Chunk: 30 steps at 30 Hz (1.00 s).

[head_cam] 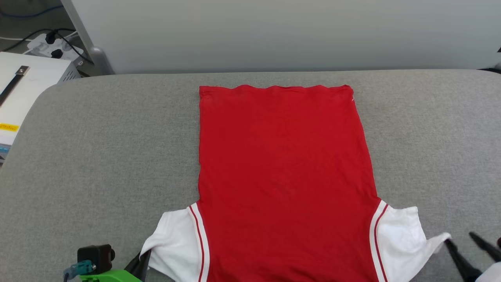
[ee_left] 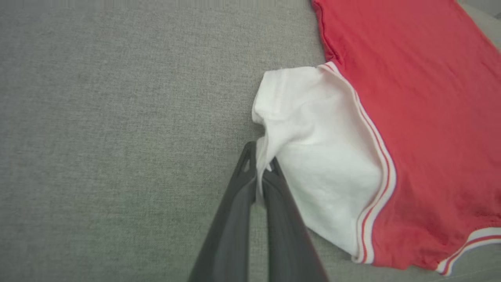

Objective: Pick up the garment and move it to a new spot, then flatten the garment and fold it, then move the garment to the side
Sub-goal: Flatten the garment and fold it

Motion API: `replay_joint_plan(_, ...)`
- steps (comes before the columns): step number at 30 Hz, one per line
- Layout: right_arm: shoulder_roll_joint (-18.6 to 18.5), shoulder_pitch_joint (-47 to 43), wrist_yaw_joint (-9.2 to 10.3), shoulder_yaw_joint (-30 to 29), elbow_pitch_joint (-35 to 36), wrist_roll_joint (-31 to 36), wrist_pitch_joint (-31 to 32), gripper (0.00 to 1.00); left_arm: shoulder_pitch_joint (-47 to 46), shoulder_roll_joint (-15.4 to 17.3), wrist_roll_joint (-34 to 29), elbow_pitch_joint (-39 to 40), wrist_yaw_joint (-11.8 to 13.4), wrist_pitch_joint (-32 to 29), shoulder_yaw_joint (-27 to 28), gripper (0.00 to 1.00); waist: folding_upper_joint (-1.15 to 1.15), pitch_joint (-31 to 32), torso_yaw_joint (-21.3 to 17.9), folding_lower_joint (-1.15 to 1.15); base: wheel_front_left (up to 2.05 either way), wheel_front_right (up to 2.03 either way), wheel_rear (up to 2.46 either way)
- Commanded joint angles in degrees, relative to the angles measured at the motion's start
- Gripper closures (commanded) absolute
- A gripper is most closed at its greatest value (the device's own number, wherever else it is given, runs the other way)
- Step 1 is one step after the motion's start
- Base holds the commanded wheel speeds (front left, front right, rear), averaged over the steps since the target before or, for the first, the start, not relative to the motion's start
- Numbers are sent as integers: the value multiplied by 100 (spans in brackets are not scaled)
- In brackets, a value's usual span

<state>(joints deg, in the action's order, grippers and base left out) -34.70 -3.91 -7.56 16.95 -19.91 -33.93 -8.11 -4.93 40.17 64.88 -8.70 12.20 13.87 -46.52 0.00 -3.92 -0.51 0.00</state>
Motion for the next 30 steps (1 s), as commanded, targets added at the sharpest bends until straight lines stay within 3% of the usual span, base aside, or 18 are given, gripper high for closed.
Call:
replay_joint_plan(1, -154, 198, 8, -184, 118, 61, -84, 0, -131, -53, -129, 71, 58, 52, 48, 100, 0, -47, 33, 0, 0, 0, 0)
replay_joint_plan(8, -546, 936, 8, -1120, 908, 258, -195, 0, -259, -192, -506, 605, 263, 101, 348, 100, 0, -407, 195, 0, 0, 0, 0)
replay_joint_plan(15, -1039, 2416, 8, -1306, 1783, 188, 779, 0, -480, -403, -1084, 1067, 434, 110, 631, 100, 0, -1120, 551, 0, 0, 0, 0)
replay_joint_plan(19, -1266, 3454, 8, -962, 1787, -184, 1984, 0, -602, -611, -1362, 1249, 434, 111, 752, 100, 0, -1560, 814, 0, 0, 0, 0)
replay_joint_plan(23, -1338, 4486, 8, -439, 1477, -705, 3581, 0, -719, -841, -1614, 1332, 369, 112, 832, 100, 0, -1927, 1045, 0, 0, 0, 0)
replay_joint_plan(28, -1195, 5586, 8, 83, 743, -1140, 5503, 0, -874, -1134, -1908, 1375, 246, 112, 903, 100, 0, -2341, 1281, 0, 0, 0, 0)
replay_joint_plan(30, -1091, 5952, 8, 165, 429, -1095, 6000, 0, -951, -1236, -2011, 1387, 192, 112, 922, 100, 0, -2502, 1370, 0, 0, 0, 0)
